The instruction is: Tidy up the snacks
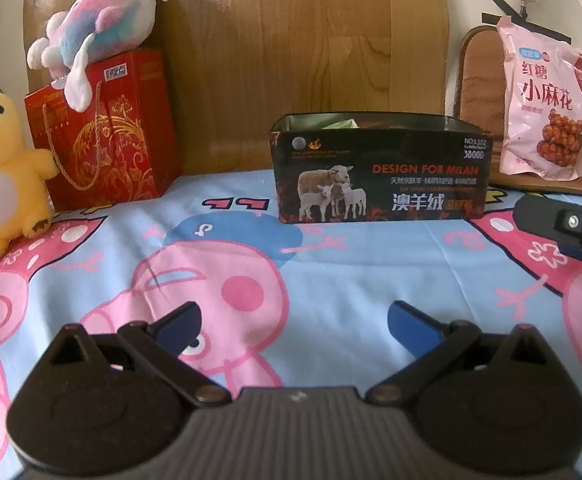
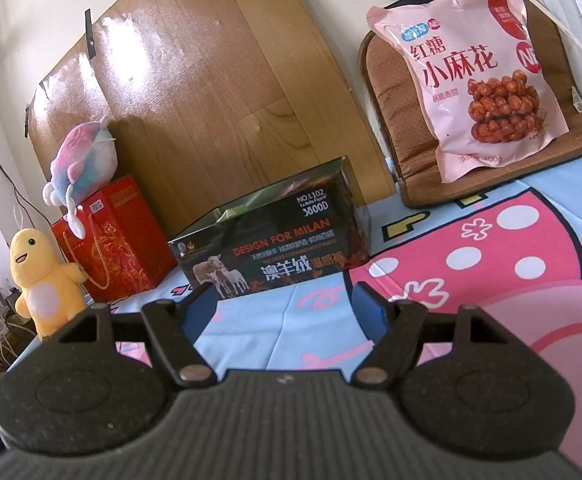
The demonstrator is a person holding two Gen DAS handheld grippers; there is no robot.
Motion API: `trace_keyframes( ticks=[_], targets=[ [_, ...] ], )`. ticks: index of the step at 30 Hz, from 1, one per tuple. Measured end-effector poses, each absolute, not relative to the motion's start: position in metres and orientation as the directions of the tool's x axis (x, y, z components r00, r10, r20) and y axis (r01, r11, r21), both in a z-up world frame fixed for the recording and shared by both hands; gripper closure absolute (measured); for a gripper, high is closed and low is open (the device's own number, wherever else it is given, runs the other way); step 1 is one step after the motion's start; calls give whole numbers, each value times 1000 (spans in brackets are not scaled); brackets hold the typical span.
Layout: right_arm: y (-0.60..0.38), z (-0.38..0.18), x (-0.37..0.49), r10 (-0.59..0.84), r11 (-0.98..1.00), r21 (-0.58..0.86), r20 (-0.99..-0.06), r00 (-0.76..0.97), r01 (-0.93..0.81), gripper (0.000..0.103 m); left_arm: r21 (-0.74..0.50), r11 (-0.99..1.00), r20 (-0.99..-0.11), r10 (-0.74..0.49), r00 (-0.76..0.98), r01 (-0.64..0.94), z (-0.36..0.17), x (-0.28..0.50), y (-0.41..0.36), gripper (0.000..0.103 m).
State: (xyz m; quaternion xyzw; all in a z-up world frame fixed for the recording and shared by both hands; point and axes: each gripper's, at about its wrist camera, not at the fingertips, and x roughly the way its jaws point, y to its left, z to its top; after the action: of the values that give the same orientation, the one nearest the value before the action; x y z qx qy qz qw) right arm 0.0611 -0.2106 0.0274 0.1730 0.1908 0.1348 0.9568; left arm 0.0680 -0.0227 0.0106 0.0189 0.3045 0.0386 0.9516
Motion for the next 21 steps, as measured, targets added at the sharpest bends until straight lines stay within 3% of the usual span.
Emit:
trace_keyframes(
  ticks=[21],
  targets=[
    [-207,25,60,299,917,363,-354,886,-164,26,-27,998,-651,22,759,-51,15,52,-17,0]
  ],
)
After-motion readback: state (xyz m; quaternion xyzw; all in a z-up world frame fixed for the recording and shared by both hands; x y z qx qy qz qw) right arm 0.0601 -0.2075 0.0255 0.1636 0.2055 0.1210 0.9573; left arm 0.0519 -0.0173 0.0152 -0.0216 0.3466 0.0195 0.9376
